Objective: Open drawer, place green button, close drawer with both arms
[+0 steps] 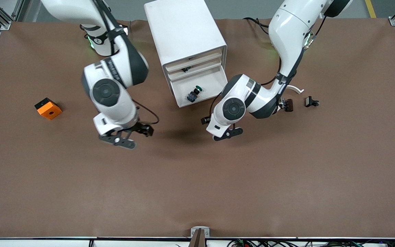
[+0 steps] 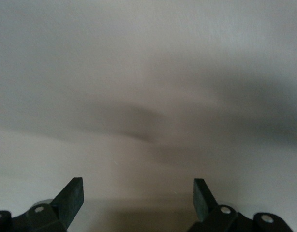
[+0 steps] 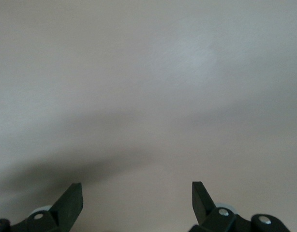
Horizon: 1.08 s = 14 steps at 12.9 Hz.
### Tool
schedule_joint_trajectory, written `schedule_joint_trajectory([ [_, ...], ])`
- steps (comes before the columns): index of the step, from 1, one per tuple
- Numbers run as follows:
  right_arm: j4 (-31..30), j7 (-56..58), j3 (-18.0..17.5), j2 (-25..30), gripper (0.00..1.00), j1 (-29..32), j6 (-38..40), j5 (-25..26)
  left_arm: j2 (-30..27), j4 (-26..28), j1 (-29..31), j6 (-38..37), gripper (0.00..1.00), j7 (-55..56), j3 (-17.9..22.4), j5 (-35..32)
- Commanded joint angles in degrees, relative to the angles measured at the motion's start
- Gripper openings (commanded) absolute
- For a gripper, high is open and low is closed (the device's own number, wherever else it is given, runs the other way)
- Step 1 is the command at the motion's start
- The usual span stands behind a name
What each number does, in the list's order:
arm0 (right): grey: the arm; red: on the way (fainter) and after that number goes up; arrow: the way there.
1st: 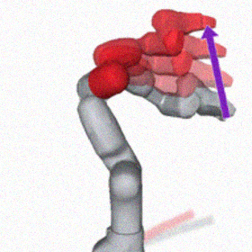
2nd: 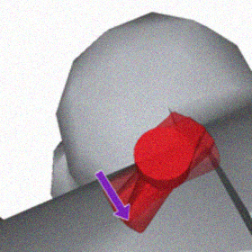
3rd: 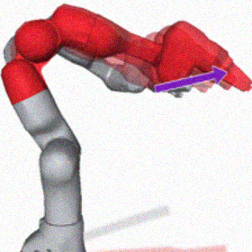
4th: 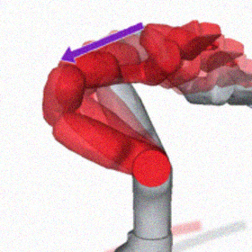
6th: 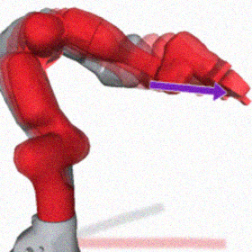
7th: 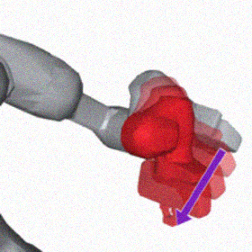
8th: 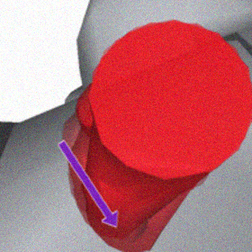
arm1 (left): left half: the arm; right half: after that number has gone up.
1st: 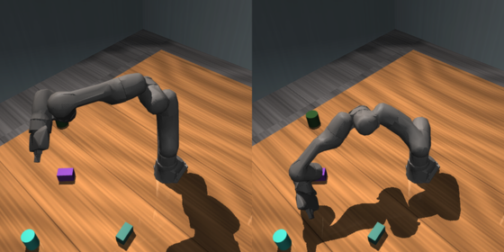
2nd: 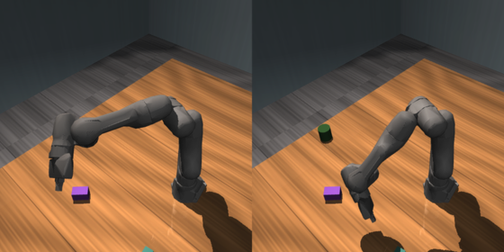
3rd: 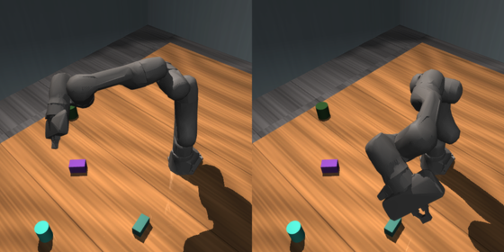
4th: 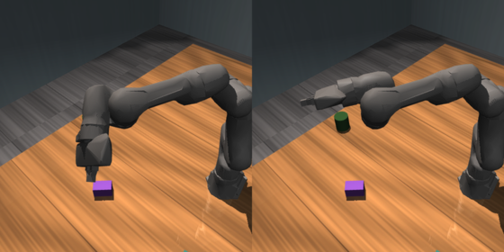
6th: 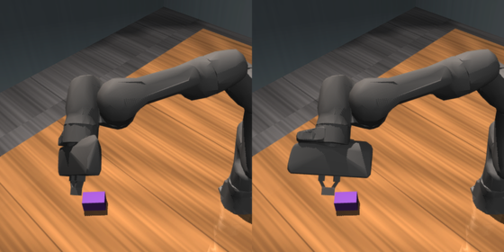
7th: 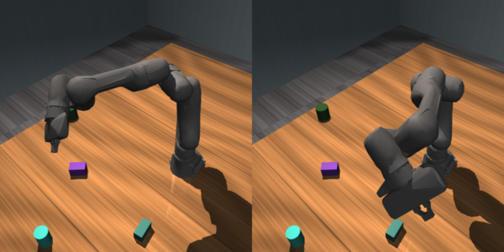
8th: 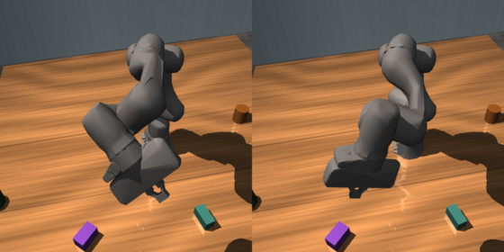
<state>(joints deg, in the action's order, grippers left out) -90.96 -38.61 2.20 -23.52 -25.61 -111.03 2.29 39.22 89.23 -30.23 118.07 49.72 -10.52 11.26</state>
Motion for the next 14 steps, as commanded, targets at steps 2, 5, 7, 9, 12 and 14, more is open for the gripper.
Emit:
schedule_joint_trajectory([
  [2, 0.2, 13.8, -1.1, 3.1, 1.0, 7.7, 4.3, 1.0, 0.8, 0.1, -3.0, 0.2, 1.0, 1.5, 0.1, 1.7],
  [5, 1.0, 25.1, -1.1, 5.8, 1.0, 14.6, 8.0, 1.1, 1.8, 0.2, -5.7, -0.4, 1.0, 1.6, 0.1, 1.8],
  [7, 1.0, 30.8, -1.1, 7.3, 1.0, 18.6, 8.8, 1.1, 1.8, 0.2, -5.8, -0.6, 1.0, 2.0, -0.2, 1.8],
  [9, 1.1, 34.3, -1.1, 9.0, 1.0, 20.9, 9.9, 1.1, 1.6, 0.2, -5.8, -3.0, 1.0, 2.4, -1.3, 1.8],
  [12, 9.1, 34.6, -0.6, 8.8, 1.0, 25.2, 14.7, 0.3, 1.5, 0.2, -5.7, -5.5, 1.0, 2.4, -3.2, 2.9],
  [14, 11.9, 34.7, -0.7, 8.8, 1.0, 26.7, 17.9, 0.2, 1.6, 0.2, -5.7, -7.0, 1.0, 2.4, -4.1, 6.0],
])
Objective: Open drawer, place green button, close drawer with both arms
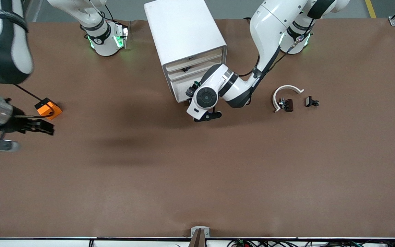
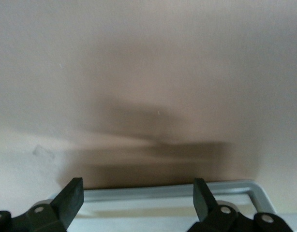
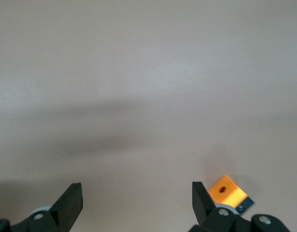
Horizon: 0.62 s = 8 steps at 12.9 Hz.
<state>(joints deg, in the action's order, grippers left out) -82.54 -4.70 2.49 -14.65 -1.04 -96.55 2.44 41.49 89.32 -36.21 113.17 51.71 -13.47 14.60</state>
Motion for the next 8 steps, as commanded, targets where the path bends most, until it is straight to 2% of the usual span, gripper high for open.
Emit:
schedule_joint_trajectory([
  [1, 4.1, 0.7, -0.9, 0.1, 1.0, 2.3, 4.0, 0.1, -0.8, 0.2, 0.3, -2.9, 1.0, 0.5, -1.8, 3.0],
  [5, 4.2, 0.6, -1.2, 0.9, 1.0, 2.2, 8.3, 0.0, -0.5, 0.7, -0.2, -5.0, 1.0, 3.0, -3.9, 3.8],
  [8, 2.7, 0.5, -1.3, 5.8, 1.0, 2.2, 12.3, -0.3, -0.4, 1.2, -1.9, -5.0, 1.0, 5.8, -4.3, 5.4],
])
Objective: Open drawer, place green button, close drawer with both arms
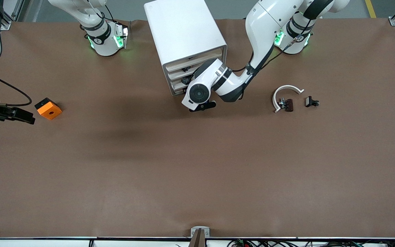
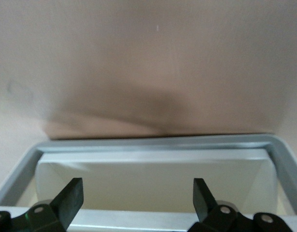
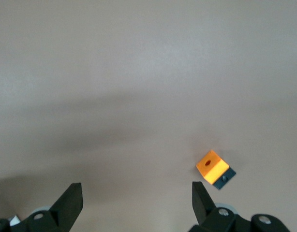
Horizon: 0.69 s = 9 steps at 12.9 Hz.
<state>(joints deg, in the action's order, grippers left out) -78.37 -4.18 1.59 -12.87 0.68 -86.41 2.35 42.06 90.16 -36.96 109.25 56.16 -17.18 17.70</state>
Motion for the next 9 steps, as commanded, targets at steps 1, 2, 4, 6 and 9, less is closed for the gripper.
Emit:
schedule_joint_trajectory([
  [1, -2.6, 0.1, -0.3, 5.4, 1.0, 0.6, 2.5, -0.2, -1.0, 0.6, -1.4, -1.1, 1.0, 1.5, -0.6, 2.9],
  [2, -3.4, 0.3, -0.1, 6.9, 1.0, 0.7, 2.6, -0.2, -0.8, 0.6, -1.7, -1.1, 1.0, 1.6, -0.6, 3.7],
  [4, -6.2, 0.3, 0.0, 10.5, 1.0, 1.0, 2.5, -0.2, -0.8, 0.8, -1.9, -1.1, 1.0, 2.3, -0.6, 4.2],
  [6, -7.9, 0.4, -0.1, 12.3, 1.0, 1.6, 1.7, -0.3, -0.8, 0.5, -1.1, -1.0, 1.0, 2.3, -0.2, 4.1],
  [9, -8.4, 4.6, -0.1, 13.1, 1.0, 1.7, 1.4, -0.7, -0.9, -1.6, 4.2, -0.9, 1.0, 1.4, 0.2, 3.0],
])
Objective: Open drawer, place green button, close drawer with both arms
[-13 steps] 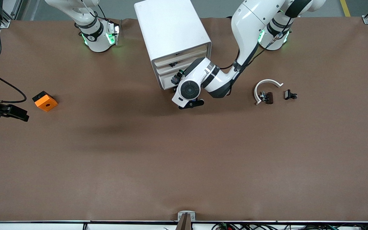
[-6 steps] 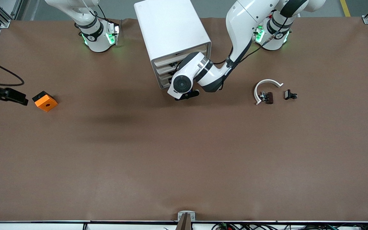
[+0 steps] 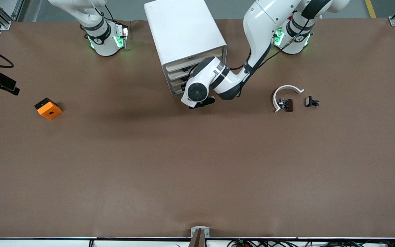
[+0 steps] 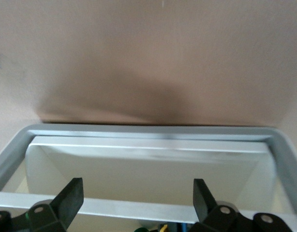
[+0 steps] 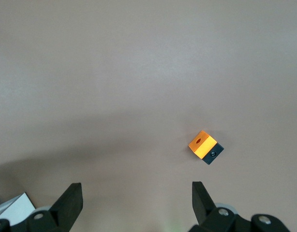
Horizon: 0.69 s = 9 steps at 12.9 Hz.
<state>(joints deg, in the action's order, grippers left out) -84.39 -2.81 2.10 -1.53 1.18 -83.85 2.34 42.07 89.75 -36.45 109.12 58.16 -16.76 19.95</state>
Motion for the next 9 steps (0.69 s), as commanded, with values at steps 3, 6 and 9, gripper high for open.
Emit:
schedule_joint_trajectory([
  [3, -6.5, 4.0, -0.5, 4.6, 1.0, 2.2, -3.5, -1.0, -1.6, -4.2, 10.2, -0.7, 1.0, -0.6, 0.2, -2.6],
  [6, -9.6, 4.0, 0.2, 7.2, 1.0, 1.4, -5.4, -1.0, -4.4, -5.8, 15.3, -0.8, 1.0, -0.4, 0.2, -10.0],
  [9, -9.6, 4.0, 2.5, 7.3, 1.0, -0.6, -5.4, -2.2, -8.2, -7.2, 19.6, -0.8, 1.0, -0.5, 0.3, -13.8],
])
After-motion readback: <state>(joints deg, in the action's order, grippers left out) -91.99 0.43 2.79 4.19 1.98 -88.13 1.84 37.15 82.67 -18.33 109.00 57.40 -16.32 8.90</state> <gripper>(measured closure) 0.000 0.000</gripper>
